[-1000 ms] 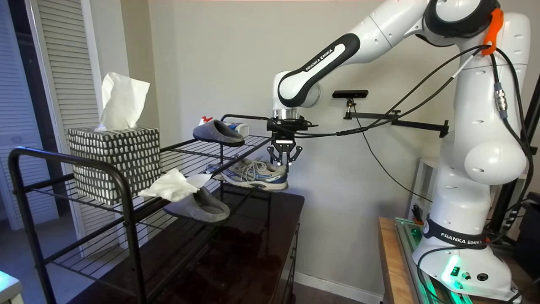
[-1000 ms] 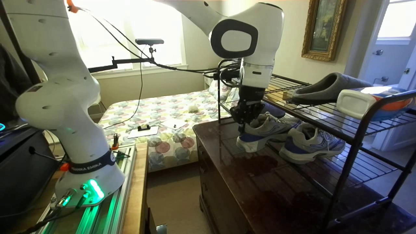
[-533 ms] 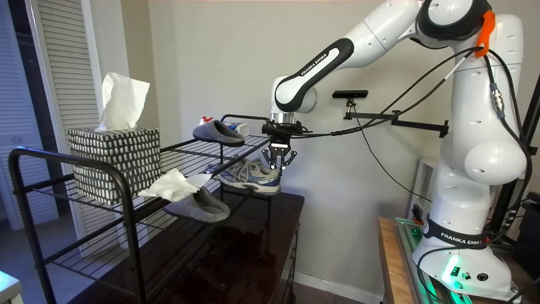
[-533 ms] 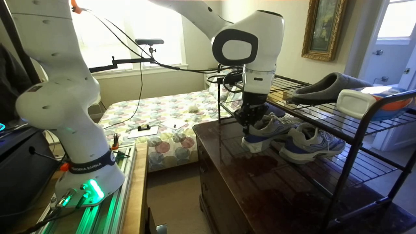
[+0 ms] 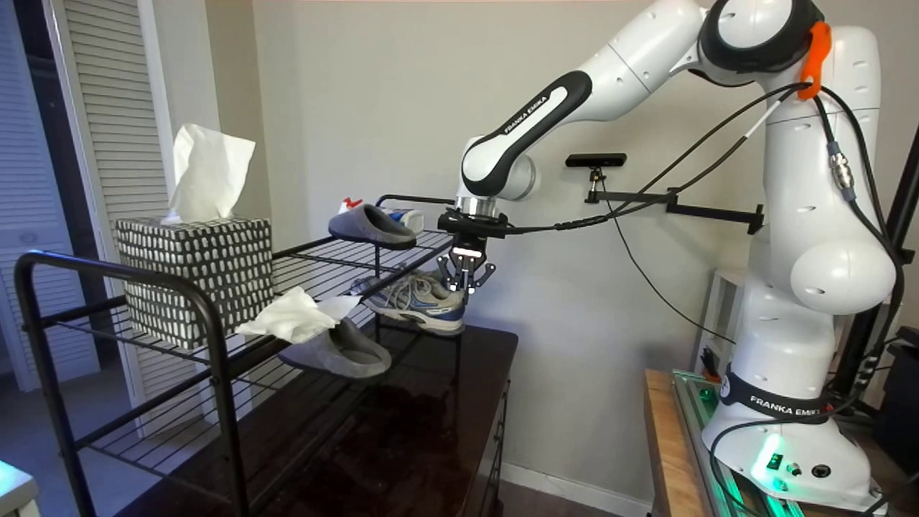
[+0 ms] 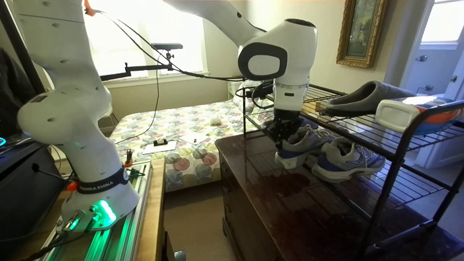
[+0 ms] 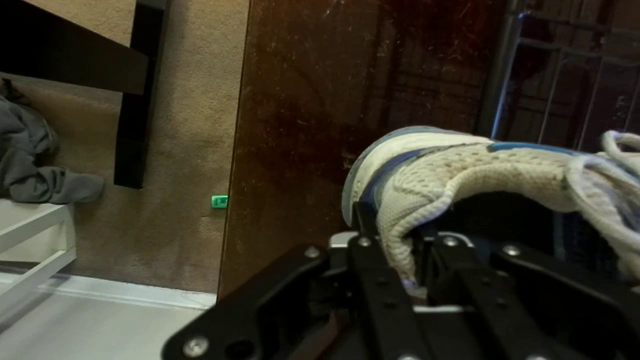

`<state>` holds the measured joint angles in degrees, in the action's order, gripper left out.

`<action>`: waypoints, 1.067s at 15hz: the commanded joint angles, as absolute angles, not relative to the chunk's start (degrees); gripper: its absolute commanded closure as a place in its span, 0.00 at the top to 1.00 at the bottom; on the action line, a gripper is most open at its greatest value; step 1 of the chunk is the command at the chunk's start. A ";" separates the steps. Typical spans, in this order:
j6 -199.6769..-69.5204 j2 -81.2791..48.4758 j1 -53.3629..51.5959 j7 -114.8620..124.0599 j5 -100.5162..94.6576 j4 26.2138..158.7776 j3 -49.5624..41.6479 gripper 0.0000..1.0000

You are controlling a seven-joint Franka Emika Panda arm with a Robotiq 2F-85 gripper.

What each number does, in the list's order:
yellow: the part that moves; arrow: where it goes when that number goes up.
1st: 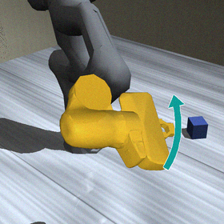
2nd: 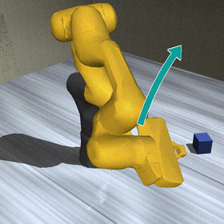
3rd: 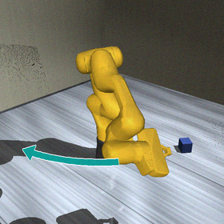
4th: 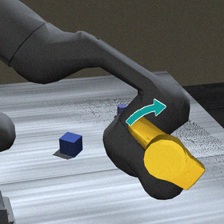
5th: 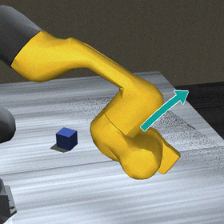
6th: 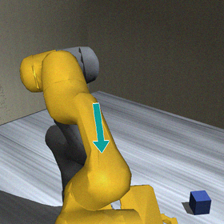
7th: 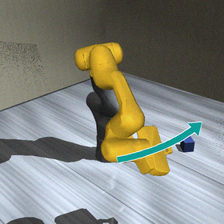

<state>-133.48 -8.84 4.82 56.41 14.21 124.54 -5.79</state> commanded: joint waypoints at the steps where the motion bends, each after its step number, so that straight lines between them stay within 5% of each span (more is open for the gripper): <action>1: -134.50 -9.25 4.47 55.64 15.64 122.76 -5.63 0.05; 16: -136.65 -9.98 4.34 53.95 20.07 122.08 -5.17 0.05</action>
